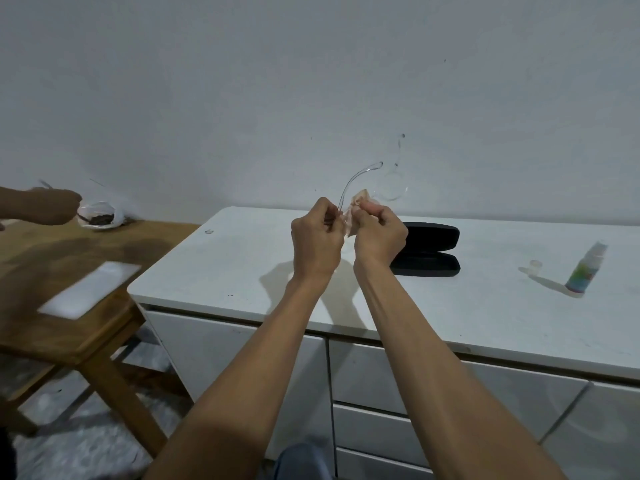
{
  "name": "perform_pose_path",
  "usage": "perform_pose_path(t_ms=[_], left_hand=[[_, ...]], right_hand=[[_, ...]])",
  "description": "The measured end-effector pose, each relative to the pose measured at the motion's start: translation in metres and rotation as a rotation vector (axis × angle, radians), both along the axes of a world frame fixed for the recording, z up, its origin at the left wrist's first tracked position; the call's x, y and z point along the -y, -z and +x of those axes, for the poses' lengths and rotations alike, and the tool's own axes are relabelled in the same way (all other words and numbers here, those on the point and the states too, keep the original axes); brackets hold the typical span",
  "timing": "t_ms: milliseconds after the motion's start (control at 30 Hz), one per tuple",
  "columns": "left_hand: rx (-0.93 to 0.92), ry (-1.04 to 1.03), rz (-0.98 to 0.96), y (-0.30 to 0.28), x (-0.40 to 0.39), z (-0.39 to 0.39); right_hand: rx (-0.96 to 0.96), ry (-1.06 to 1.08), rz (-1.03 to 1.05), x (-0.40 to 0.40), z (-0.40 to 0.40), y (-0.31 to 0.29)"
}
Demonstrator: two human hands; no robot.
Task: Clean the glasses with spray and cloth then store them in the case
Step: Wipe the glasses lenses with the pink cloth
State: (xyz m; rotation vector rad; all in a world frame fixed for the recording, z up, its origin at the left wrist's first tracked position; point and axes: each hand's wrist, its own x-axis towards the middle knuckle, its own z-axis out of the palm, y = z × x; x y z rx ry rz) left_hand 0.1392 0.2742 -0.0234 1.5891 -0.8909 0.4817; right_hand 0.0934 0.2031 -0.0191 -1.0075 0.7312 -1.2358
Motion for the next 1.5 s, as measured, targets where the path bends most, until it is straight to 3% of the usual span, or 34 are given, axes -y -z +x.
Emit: perform_pose_path(t_ms=[267, 533, 833, 1133, 1500], left_hand=[[-0.046, -0.051, 0.059, 0.006, -0.007, 0.023], [-0.041, -0.112, 0.088, 0.010, -0.014, 0.037], [-0.037, -0.238, 0.135, 0.015, -0.010, 0.042], [-0.103, -0.374, 0.116, 0.021, -0.054, 0.088], [-0.021, -0.441, 0.296, 0.062, -0.097, 0.129]], right_hand=[[-0.279, -0.214, -0.180, 0.011, -0.007, 0.008], [-0.346, -0.477, -0.202, 0.009, -0.016, 0.009], [-0.481, -0.260, -0.277, -0.003, -0.008, 0.023], [-0.410, -0.201, -0.285, 0.023, -0.031, 0.018], [-0.495, -0.339, -0.441, 0.031, -0.039, -0.016]])
